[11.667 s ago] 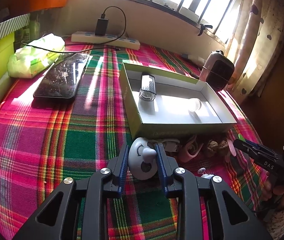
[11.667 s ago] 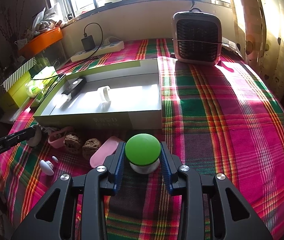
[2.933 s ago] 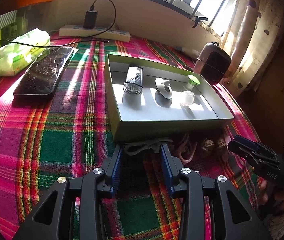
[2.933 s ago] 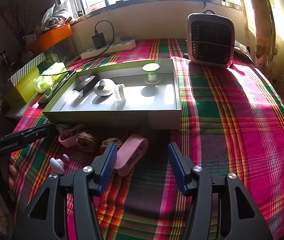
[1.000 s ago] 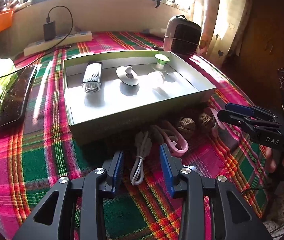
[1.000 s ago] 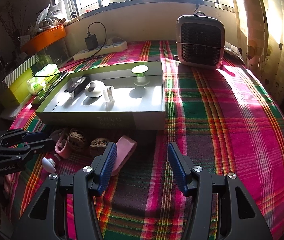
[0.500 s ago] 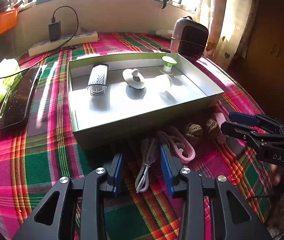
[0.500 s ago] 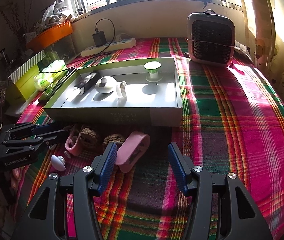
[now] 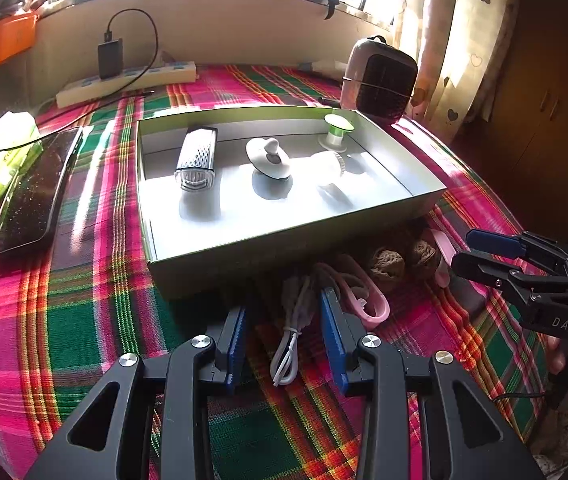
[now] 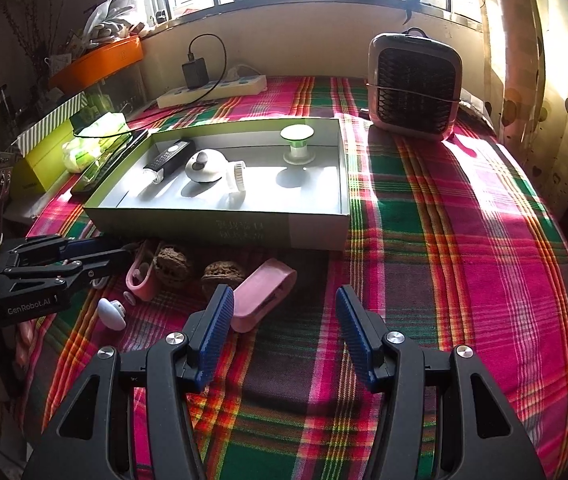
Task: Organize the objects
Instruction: 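Move both grippers toward the items lying in front of the box, then lower the right gripper onto the pink clip and close on it, then close the left gripper on the white USB cable while the right gripper holds the pink clip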
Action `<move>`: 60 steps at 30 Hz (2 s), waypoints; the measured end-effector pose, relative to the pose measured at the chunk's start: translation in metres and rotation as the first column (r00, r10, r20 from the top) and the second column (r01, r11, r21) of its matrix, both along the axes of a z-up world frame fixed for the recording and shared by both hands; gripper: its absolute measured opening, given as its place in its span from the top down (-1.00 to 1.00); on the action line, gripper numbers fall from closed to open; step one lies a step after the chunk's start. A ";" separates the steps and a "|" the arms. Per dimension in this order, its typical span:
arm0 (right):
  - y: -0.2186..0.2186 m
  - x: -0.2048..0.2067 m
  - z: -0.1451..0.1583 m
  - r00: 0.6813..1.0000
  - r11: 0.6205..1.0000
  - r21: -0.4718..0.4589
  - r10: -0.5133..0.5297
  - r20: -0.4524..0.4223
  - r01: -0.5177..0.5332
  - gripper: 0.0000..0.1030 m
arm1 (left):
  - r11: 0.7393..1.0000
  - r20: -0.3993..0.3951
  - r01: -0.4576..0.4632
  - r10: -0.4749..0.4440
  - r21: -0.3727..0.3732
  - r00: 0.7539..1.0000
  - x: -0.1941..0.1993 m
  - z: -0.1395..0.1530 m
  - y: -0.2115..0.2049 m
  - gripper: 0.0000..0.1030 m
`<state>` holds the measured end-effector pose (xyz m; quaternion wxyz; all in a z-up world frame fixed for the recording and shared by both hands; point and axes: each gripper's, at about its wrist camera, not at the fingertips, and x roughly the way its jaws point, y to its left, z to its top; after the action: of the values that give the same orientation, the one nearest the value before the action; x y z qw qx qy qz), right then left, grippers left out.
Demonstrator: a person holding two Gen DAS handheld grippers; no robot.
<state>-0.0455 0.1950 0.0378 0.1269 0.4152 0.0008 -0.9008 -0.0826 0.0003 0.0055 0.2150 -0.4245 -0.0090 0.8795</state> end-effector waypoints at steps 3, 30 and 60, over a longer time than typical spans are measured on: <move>-0.009 -0.001 -0.004 1.000 1.000 0.024 0.012 0.004 -0.012 -0.05 | 1.000 0.001 0.000 0.000 0.003 1.000 0.000 0.000 0.000 0.35; 0.005 -0.018 -0.015 0.999 0.998 0.054 -0.023 0.032 0.022 -0.05 | 1.000 -0.005 -0.004 0.004 -0.018 1.000 0.000 0.001 0.002 0.35; 0.010 -0.018 -0.015 0.999 1.000 0.022 -0.022 0.028 0.022 0.64 | 0.997 -0.022 -0.022 0.020 -0.079 1.000 0.003 0.002 0.008 0.67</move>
<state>-0.0637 0.2050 0.0226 0.1125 0.4292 0.0041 -0.8962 -0.0795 0.0083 0.0073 0.1888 -0.4231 0.0239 0.8859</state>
